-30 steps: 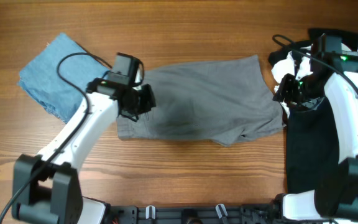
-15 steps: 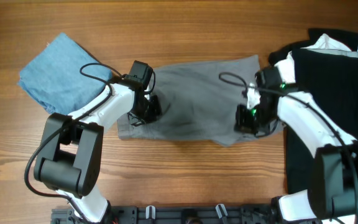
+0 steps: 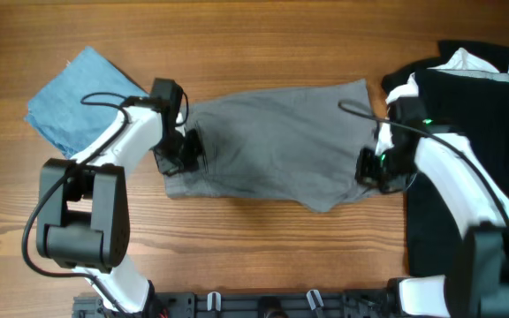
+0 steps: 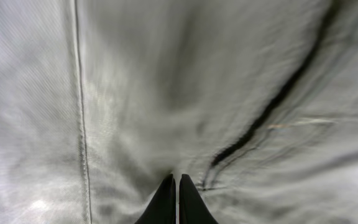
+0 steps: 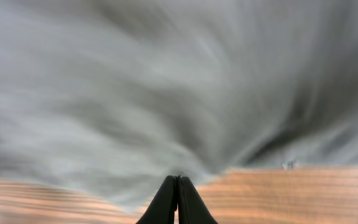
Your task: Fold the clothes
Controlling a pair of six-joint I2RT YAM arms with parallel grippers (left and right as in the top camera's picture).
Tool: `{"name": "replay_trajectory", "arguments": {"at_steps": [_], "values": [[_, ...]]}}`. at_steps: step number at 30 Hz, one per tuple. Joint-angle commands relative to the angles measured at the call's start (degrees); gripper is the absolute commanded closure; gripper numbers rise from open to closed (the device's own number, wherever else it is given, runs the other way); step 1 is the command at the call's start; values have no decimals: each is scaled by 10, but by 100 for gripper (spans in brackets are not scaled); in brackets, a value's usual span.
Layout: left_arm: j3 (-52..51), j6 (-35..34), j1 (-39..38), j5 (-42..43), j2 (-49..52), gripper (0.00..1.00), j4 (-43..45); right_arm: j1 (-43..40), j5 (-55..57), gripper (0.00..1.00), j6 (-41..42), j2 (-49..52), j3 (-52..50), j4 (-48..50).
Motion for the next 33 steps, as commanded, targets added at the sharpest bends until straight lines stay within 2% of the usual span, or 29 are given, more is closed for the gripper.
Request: {"name": "replay_trajectory", "arguments": {"at_steps": [1,4,9,16,22,25,29,33], "values": [[59,33,-2,57,-63,96,9,0,-51,96,-33,-84,63,49],[61,20,-14,65,-90,96,62,1,-61,96,34,-100,64,134],[60,-28,-46,6,-74,96,89,24,-87,96,42,-55,59,243],[59,-45,-89,-5,1,96,96,61,-85,96,35,103,59,362],[59,-45,-104,-35,41,96,92,54,-67,96,10,209,59,451],[59,-45,-101,-52,47,96,78,37,-23,96,10,223,59,470],[59,-36,-94,-76,47,96,54,-10,98,95,26,223,59,457],[59,-35,-88,-81,47,96,45,-70,129,95,10,223,59,427]]}}
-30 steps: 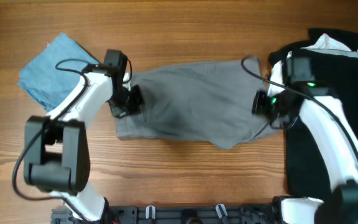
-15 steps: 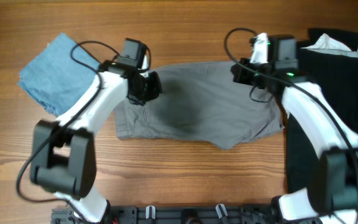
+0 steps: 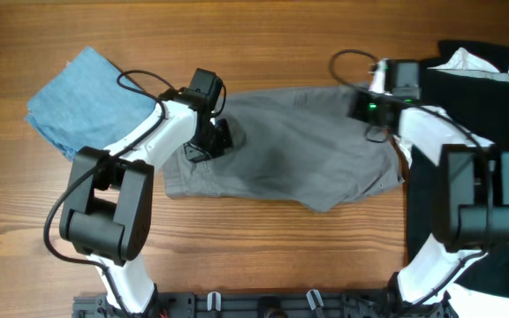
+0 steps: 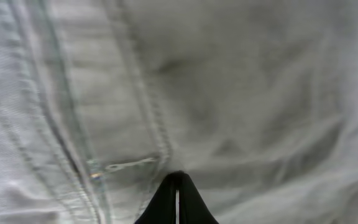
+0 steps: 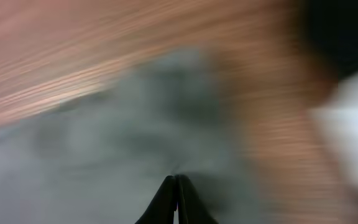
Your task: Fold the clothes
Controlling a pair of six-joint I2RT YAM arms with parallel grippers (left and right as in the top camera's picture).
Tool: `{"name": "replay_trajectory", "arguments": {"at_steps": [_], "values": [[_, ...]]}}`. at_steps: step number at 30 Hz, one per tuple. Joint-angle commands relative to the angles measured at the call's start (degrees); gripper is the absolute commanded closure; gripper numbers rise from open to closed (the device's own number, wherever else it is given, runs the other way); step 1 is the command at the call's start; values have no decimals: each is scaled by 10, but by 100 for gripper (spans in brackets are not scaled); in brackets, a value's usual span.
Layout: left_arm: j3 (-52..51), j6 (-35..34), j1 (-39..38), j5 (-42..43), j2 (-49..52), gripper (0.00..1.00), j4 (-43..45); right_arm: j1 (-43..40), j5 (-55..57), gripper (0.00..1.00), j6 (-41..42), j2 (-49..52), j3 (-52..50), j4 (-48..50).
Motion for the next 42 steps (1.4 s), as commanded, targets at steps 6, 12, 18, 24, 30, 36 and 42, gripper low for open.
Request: {"name": "replay_trajectory", "arguments": {"at_steps": [6,12,18,24,30,36,42], "values": [[6,3,33,-10,-9,94,-30,-78,-31,92,-37,-36,24,-92],[18,2,63,50,-67,95,-11,-45,-191,96,-46,-130,28,-112],[17,2,52,59,-77,96,12,35,-193,96,-70,-113,26,-113],[17,0,46,60,-72,96,12,109,-163,96,-121,-26,26,-66],[17,0,46,59,-72,94,7,106,-65,96,-85,42,26,33],[13,1,42,20,-72,95,-16,42,43,96,-4,60,26,38],[-1,0,42,15,-72,95,-16,-21,10,96,23,61,26,-19]]}}
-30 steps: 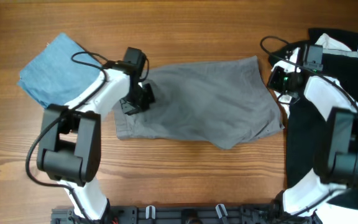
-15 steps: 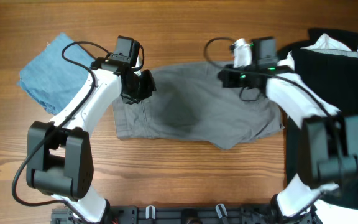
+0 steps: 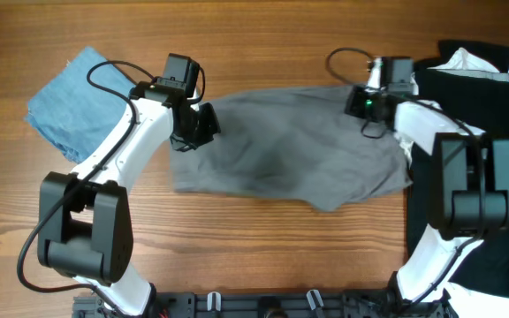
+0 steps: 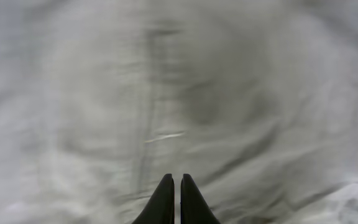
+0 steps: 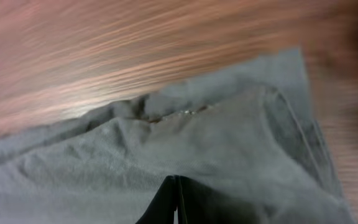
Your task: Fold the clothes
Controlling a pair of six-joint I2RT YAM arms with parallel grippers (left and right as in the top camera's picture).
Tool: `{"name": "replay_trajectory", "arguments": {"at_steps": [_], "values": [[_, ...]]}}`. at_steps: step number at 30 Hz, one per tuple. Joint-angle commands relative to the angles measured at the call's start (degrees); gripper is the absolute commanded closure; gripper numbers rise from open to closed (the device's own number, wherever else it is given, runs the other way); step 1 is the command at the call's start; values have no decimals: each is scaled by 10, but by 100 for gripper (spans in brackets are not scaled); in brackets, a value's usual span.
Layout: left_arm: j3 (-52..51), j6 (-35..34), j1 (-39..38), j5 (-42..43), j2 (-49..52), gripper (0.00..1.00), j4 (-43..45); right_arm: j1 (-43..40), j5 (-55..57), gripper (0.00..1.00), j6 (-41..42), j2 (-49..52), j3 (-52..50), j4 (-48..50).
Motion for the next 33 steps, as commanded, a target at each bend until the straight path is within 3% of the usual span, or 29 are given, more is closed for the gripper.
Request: {"name": "replay_trajectory", "arguments": {"at_steps": [1,8,10,14,16,22,28,33], "values": [[-12,0,-3,-21,2,95,-4,-34,7,96,3,11,-7,-30],[-12,1,14,-22,0,89,-27,-37,-40,94,-49,-78,-7,-94],[-12,1,27,-22,-1,82,-42,-35,-89,91,-73,-116,-7,-118],[-12,3,65,-22,0,24,-49,-18,-137,96,-56,-190,-7,-197],[-12,3,82,-22,0,9,-46,-3,-137,96,-55,-198,-7,-238],[-13,58,120,-16,12,6,-34,59,-133,96,-64,-169,-22,-312],[-14,124,130,9,40,17,-26,85,-113,96,-63,-132,-36,-295],[-14,137,132,9,77,28,-10,85,-113,96,-64,-109,-36,-278]]}}
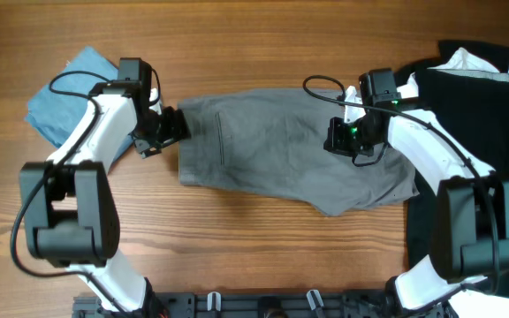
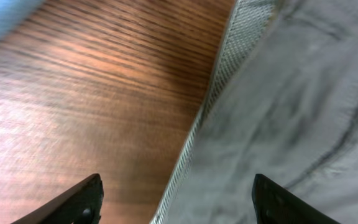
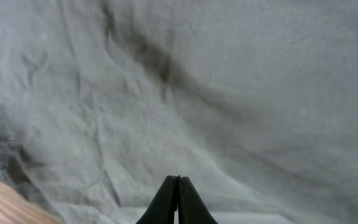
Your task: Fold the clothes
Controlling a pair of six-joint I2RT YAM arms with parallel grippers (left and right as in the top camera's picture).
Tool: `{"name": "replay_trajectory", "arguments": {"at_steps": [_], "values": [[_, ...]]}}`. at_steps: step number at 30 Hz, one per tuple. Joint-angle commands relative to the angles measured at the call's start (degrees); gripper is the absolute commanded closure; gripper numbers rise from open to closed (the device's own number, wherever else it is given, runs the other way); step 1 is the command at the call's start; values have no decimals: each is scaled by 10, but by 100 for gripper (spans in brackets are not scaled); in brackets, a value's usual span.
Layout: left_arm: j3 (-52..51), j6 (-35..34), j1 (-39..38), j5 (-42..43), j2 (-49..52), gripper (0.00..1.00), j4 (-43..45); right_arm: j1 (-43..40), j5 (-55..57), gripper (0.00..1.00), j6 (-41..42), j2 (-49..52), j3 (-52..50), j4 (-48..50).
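Note:
A grey garment (image 1: pixel 281 150) lies spread across the middle of the wooden table. Its ribbed left hem (image 2: pixel 229 74) runs between my left fingers in the left wrist view. My left gripper (image 1: pixel 168 131) sits at that left edge, low over the wood and the hem, open wide (image 2: pixel 176 205) with nothing held. My right gripper (image 1: pixel 336 137) is over the garment's right half, shut, with its tips (image 3: pixel 178 180) together just above wrinkled grey cloth (image 3: pixel 185 93).
A folded blue cloth (image 1: pixel 64 97) lies at the far left, beside my left arm. A black garment with white parts (image 1: pixel 475 132) covers the right side of the table. A dark rack (image 1: pixel 263 305) runs along the front edge.
My left gripper has moved from the garment's upper left part to its left hem and opened. My right gripper has moved from the top right corner to a spot further left over the cloth, still shut.
First both grippers were shut at the garment's left and right ends. Then the left was further in on the cloth and the right at the top right corner. The left then sat near the top left. Now the garment lies flatter with a straighter left edge.

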Motion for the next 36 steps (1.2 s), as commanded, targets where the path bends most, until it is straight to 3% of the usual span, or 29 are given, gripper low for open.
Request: {"name": "replay_trajectory", "arguments": {"at_steps": [1,9,16,20,24,31,36], "values": [[-5,36,6,16,45,30,14,2,6,96,-11,26,-4,14],[-5,100,6,136,123,34,36,3,6,96,-11,52,-4,15],[-5,162,-33,152,167,39,50,3,6,96,-10,53,-4,16],[-5,162,-49,153,183,59,69,3,6,96,-11,53,-4,16],[-5,155,-56,153,184,96,80,3,6,96,-10,53,-4,16],[17,146,-39,158,165,96,-16,2,6,96,-12,47,-4,2],[87,120,3,81,99,96,-155,2,6,96,-12,7,6,-31]]}}
